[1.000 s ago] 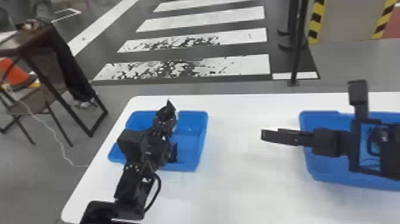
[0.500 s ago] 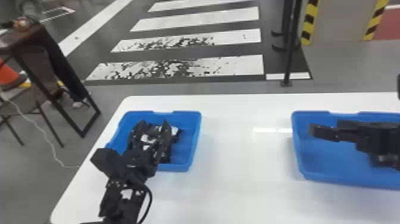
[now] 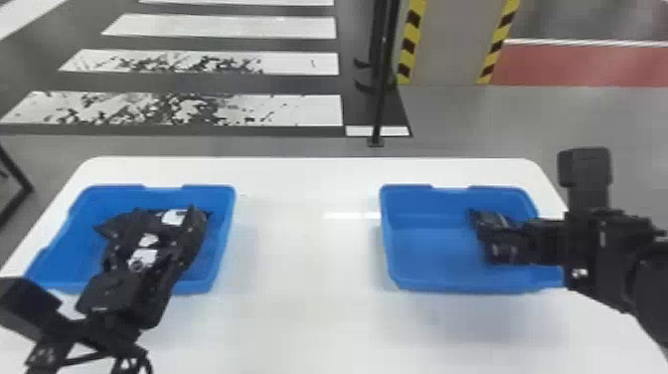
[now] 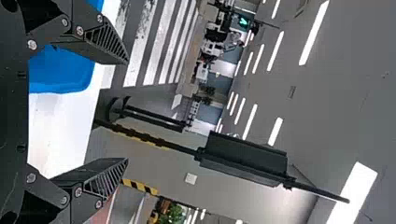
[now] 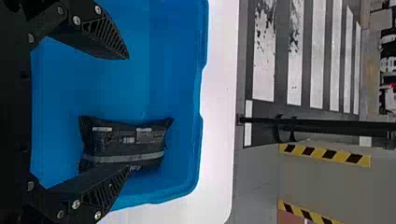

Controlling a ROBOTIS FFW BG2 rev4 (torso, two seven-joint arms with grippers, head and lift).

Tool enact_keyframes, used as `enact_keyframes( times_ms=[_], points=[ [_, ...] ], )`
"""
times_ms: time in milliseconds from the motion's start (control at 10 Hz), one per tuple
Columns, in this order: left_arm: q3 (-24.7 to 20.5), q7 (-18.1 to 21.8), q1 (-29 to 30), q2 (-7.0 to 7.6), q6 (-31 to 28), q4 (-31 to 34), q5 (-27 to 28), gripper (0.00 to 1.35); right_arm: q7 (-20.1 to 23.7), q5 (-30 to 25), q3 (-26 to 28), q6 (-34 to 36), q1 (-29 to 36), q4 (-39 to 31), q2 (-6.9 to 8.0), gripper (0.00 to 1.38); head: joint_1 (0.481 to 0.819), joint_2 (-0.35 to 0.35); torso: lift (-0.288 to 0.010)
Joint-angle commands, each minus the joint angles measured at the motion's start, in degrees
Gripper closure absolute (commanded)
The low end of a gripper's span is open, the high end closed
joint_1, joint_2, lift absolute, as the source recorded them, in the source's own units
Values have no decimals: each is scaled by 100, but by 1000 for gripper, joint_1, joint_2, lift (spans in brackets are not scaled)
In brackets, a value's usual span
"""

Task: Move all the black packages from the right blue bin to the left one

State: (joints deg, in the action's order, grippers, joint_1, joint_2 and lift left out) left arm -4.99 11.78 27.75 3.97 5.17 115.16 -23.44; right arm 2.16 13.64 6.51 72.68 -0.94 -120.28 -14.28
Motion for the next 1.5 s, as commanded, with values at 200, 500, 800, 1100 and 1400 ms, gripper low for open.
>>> enact_keyframes(
  times_ms=[200,500,800,1100,1400],
  points=[
    [65,43,80,7,60,8,-101,331,-5,-233,-11,-223,-834,1572,-4,213,695,-97,-140],
    [31,52,150,-2,74,8,-101,332,-5,-142,-286,-223,-1256,2318,-57,213,695,-108,-140],
    [8,52,150,-2,74,8,-101,332,-5,-107,-354,-223,-1327,2486,-57,214,695,-95,-140],
    [8,61,150,-2,88,8,-112,332,-93,-187,-354,-138,-1341,2585,-57,214,695,-95,-140],
    [-4,61,164,-2,88,8,-112,332,-102,-176,-354,-138,-1425,2838,-57,242,695,-103,-140]
  ],
)
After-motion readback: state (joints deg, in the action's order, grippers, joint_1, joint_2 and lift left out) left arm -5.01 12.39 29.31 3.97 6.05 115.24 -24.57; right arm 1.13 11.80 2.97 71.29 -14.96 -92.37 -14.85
